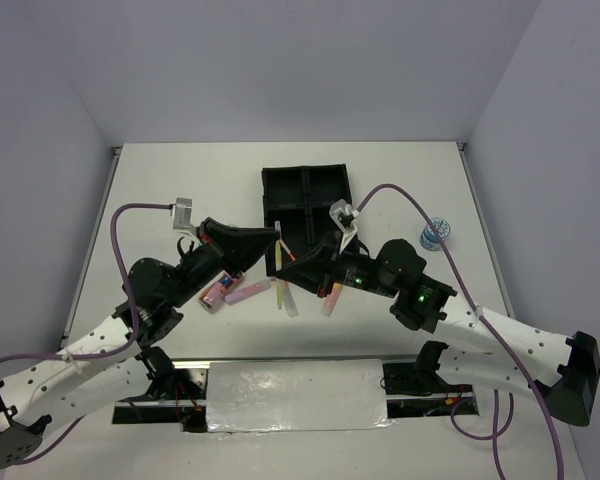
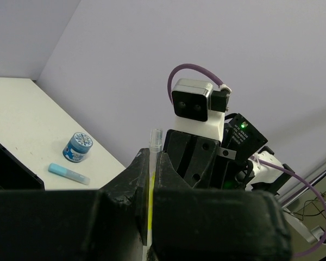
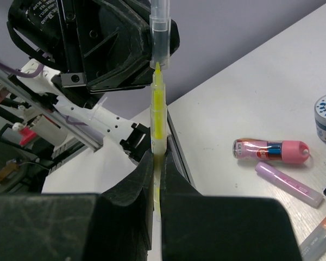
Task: Sort the stationery into containers
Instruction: Close the pen cap on the pen.
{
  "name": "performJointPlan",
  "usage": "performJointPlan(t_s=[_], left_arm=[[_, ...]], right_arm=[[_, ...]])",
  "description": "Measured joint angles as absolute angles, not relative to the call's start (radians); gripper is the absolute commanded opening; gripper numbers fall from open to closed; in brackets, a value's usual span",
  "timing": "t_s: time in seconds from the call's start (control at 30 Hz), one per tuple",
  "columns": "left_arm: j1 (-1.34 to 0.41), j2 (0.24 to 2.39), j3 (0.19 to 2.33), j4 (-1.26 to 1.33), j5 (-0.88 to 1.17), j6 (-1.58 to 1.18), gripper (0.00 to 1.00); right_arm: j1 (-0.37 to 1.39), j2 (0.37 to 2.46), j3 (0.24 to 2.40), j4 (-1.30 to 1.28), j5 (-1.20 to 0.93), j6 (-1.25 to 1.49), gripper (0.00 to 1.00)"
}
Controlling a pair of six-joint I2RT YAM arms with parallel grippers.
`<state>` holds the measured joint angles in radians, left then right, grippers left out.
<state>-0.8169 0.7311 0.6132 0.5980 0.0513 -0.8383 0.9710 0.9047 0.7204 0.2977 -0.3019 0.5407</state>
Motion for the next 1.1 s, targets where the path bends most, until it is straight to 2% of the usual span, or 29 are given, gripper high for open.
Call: performJointPlan(t_s=[1.1], left_arm=[[-0.819,0.702,0.613,0.553,0.072,-0.807,0.0]], right_arm=[[0.973,0.92,0.804,0.2,-0.29,0.482,0.0]])
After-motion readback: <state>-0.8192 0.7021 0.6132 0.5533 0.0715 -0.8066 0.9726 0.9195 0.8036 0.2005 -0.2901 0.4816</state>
